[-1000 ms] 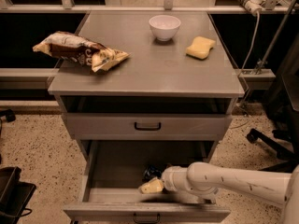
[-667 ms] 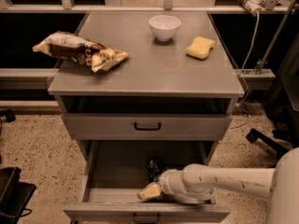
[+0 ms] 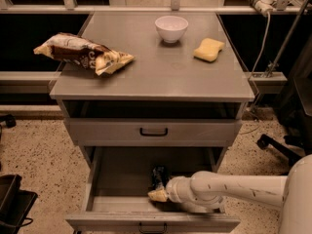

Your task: Pick pepsi can from middle drawer and place on counter

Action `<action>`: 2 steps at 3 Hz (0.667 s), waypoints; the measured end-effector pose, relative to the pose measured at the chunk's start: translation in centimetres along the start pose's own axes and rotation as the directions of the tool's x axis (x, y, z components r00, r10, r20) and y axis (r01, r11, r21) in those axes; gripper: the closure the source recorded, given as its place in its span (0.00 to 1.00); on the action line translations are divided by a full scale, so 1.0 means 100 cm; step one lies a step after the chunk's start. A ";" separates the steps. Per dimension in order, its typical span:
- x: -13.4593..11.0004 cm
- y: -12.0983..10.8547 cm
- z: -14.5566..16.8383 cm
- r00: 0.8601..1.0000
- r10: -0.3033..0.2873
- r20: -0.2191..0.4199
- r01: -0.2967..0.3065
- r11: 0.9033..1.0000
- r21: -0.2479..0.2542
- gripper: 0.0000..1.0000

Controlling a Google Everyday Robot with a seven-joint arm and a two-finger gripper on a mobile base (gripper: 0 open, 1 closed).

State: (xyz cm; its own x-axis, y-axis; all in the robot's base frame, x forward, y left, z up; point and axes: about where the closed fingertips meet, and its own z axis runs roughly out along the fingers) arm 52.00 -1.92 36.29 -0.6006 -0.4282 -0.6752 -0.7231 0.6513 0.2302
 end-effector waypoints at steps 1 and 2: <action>0.000 0.000 0.000 1.000 0.000 0.000 0.000 1.000 0.000 0.65; 0.000 0.000 0.000 1.000 0.000 0.000 0.000 1.000 0.000 0.88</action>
Offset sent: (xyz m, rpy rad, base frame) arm 0.0000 0.0000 0.0000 0.0000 0.0000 0.0000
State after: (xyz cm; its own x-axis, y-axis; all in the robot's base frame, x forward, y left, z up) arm 52.00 -1.92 36.28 -0.6006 -0.4282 -0.6752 -0.7231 0.6512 0.2302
